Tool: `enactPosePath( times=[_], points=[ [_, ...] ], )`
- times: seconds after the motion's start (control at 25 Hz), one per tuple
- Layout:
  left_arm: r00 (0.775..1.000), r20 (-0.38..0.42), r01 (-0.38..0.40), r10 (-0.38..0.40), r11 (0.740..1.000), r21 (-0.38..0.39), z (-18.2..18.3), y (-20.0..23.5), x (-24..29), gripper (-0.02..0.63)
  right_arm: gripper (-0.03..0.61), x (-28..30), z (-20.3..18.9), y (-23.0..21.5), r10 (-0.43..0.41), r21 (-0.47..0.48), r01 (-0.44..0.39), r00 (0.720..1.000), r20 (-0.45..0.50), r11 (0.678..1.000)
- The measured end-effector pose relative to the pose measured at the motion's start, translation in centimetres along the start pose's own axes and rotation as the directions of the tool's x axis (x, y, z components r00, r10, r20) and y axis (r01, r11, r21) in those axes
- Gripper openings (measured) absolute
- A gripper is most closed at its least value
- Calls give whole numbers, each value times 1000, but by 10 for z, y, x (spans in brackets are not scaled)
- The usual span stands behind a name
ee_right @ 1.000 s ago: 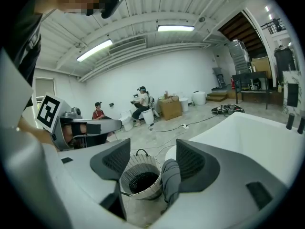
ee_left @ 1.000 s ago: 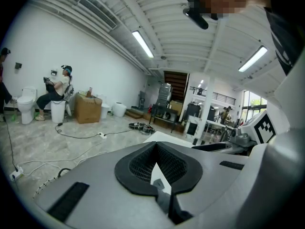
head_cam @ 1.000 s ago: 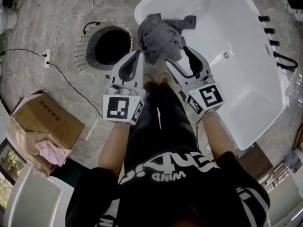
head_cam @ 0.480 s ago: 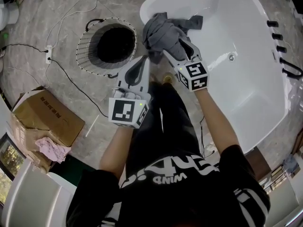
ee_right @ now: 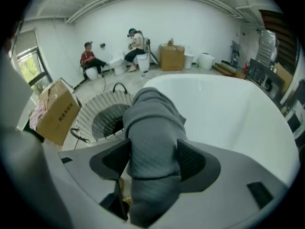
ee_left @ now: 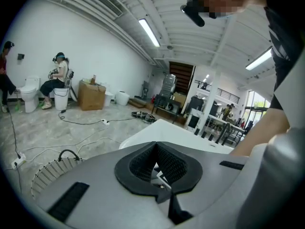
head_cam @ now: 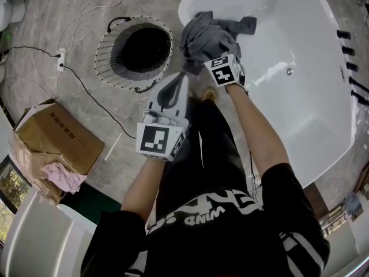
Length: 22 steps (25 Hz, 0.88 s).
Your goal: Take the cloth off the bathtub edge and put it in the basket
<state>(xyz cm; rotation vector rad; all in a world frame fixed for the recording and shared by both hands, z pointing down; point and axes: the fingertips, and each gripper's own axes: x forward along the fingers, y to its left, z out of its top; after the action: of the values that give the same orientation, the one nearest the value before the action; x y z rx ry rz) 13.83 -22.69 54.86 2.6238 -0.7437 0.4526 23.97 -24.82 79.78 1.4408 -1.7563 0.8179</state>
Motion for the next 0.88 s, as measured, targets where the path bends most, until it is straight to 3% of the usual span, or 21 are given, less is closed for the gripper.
enactPosePath(
  times=[0.16,0.48,0.88],
  points=[
    [1000,-20,-8,8,1000,-14,-11,5,-4,11,264,16,-19,7,-2,-132,-9,996,-86,991],
    [999,-31,-11,10,999,-32,-16,10,-4,11,262,22,-17,2,-15,-54,9,995,-102,998],
    [999,-35,0,-1,999,-33,-5,6,-16,11,178,-18,-11,3,-10,-3,10,998,-55,1000]
  ],
)
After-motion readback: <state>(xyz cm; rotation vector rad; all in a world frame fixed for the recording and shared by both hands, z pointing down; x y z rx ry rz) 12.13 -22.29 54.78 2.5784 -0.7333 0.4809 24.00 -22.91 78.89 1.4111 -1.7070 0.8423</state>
